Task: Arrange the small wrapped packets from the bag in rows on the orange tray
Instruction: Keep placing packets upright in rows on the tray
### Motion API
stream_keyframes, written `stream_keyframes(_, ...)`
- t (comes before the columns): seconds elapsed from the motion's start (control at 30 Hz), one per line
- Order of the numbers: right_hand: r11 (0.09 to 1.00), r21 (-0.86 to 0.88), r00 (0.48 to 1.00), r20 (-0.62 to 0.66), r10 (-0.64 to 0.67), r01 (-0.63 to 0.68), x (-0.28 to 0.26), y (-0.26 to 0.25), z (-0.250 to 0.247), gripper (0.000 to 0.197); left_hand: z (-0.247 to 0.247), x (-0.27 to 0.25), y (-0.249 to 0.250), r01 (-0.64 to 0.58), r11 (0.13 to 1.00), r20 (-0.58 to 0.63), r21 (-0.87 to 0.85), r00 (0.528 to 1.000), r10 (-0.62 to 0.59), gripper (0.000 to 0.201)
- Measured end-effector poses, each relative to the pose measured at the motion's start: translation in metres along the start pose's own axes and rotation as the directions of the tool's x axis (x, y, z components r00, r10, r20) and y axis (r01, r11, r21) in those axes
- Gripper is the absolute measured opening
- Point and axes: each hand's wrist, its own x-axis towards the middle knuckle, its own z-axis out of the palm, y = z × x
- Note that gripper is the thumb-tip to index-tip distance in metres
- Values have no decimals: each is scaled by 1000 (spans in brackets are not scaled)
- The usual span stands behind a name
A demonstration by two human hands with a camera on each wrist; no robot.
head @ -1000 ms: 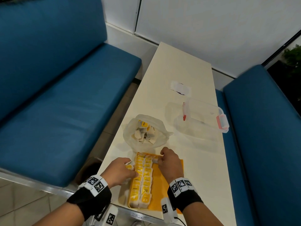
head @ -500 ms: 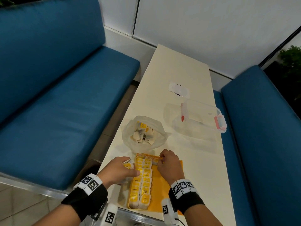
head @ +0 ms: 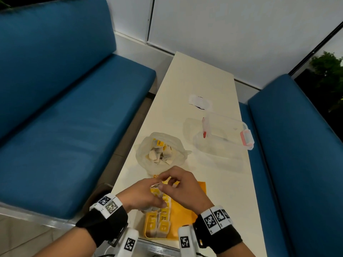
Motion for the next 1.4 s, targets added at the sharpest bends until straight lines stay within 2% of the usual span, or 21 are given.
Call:
stream_keyframes(0.07, 1000, -18, 1000, 29, -7, 8, 1, 1, 3, 15, 1, 1, 3, -21, 1000, 7, 23, 1000, 21, 51)
stream_keyframes(0.13, 1000, -22, 1000, 3, 10, -10, 1, 4, 4, 12, 2, 3, 2, -37, 999, 16, 15, 999, 37, 63)
stream_keyframes(0.2, 999, -6, 998, -42, 52, -52, 1, 7, 5, 12, 2, 3, 1, -35, 999, -4, -42, 999, 35, 67)
stream_keyframes(0.27, 994, 36, 991, -74, 107, -105, 1, 10, 4, 13, 2, 2, -1, -29, 991, -18, -132, 999, 27, 64)
stream_keyframes(0.4, 976, 131, 977, -100, 188, -174, 1, 17, 4, 10, 0, -2, -3, -54, 961, 25, -272, 998, 64, 56)
stream_keyframes(0.57, 928, 327, 967, -114, 228, -180, 0, 19, 2, 3, -2, -10, 3, -35, 898, 42, -438, 997, 59, 37)
stream_keyframes(0.67, 875, 445, 959, -111, 262, -188, -3, 22, 2, 3, -2, -10, 0, -30, 849, -16, -527, 1000, 26, 26)
stream_keyframes(0.77, 825, 527, 950, -96, 296, -204, -5, 25, 4, 3, -2, -6, -1, -42, 854, -127, -518, 991, -28, 12)
stream_keyframes(0.87, 842, 497, 953, -90, 288, -208, -5, 25, 5, 8, 1, -5, 2, -78, 896, -213, -438, 977, -19, 6)
stream_keyframes(1.0, 902, 387, 956, -139, 260, -189, -5, 25, 6, 4, 3, -3, 3, -92, 930, -244, -356, 970, 2, 16)
stream_keyframes(1.1, 905, 380, 951, -158, 265, -189, -5, 28, 1, 4, 3, -4, 4, -83, 932, -225, -353, 974, 1, 18)
stream_keyframes(1.2, 890, 417, 940, -188, 286, -187, -5, 32, -10, 4, 0, -3, 0, -64, 945, -259, -320, 966, -22, 10)
stream_keyframes(1.3, 910, 363, 939, -194, 286, -202, -8, 36, -19, 4, -3, -2, -4, -41, 960, -300, -278, 953, -46, 1)
stream_keyframes(1.4, 893, 379, 933, -159, 323, -244, -9, 46, -24, 4, -3, -1, -6, -26, 960, -319, -277, 946, -66, 6)
